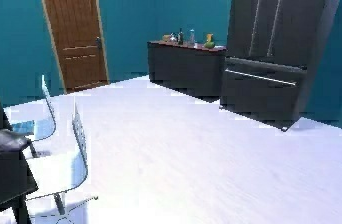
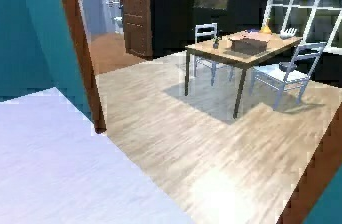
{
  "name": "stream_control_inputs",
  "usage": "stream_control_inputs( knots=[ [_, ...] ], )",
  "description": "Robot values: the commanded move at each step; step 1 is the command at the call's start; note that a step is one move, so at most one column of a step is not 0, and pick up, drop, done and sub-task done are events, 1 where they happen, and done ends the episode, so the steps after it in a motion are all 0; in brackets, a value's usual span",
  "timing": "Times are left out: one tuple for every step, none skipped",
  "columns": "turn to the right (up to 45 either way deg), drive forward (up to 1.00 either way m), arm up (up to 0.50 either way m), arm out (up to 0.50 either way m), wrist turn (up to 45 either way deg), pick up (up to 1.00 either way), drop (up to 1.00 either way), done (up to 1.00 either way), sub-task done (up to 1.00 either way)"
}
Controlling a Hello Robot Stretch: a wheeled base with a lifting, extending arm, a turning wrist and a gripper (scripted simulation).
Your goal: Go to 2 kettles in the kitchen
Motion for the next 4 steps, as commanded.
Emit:
stream_control_inputs(
  knots=[
    [0.0,0.75,0.00,0.00,0.0,0.00,0.00,0.00,0.00],
    [3.0,0.00,0.00,0.00,0.0,0.00,0.00,0.00,0.00],
    [0.0,0.70,0.00,0.00,0.0,0.00,0.00,0.00,0.00],
    [-18.0,0.00,0.00,0.00,0.0,0.00,0.00,0.00,0.00]
  ],
)
